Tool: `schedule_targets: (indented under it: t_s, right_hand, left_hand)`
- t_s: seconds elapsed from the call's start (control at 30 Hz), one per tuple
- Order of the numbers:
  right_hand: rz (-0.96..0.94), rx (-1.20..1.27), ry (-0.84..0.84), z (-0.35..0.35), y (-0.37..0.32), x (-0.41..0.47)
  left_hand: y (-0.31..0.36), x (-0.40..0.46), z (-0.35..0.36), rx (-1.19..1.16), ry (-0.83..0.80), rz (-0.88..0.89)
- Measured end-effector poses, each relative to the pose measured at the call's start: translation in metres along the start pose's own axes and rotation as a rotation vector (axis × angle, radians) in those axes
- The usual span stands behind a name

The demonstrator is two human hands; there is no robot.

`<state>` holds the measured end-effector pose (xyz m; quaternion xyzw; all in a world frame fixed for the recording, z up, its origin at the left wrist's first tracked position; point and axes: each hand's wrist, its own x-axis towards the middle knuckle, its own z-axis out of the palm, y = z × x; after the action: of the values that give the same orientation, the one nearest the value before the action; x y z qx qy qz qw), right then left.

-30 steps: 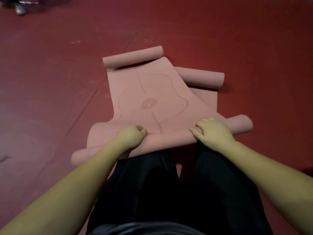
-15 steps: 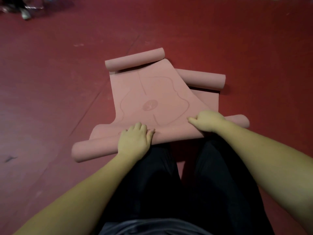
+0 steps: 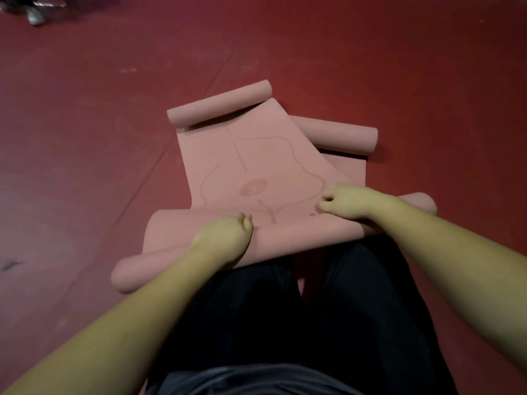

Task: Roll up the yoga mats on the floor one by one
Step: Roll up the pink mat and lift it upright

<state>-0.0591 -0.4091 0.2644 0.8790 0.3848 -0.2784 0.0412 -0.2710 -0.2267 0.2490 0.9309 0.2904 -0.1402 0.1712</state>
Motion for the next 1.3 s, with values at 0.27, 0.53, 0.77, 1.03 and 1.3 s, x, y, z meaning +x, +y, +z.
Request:
schedule_targets:
  t_s: [0.27, 0.53, 0.77, 1.03, 1.3]
  right_hand:
    - [-0.1, -0.12, 0.456, 0.017, 0.013, -0.028]
    - [-0.055, -0.172, 0.524, 0.048, 0.005, -0.035]
    - [0.037, -0.11, 0.376, 0.032, 0.004, -0.014]
    - [0.096, -0.063, 0.114, 0.002, -0.009, -0.002]
    - [0.147, 0.058, -0.138, -0.019, -0.008, -0.003]
  left_hand:
    - [-0.003, 0.012, 0.001, -0.063, 0.065, 0.065]
    - [0.002, 0.035, -0.017, -0.094, -0.158, 0.006]
    - [0.003, 0.016, -0.001, 0.071, 0.375, 0.073]
    - [0.004, 0.005, 0.006, 0.217, 0.306, 0.118]
    - [0.011, 0.015, -0.022, 0.138, 0.07, 0.061]
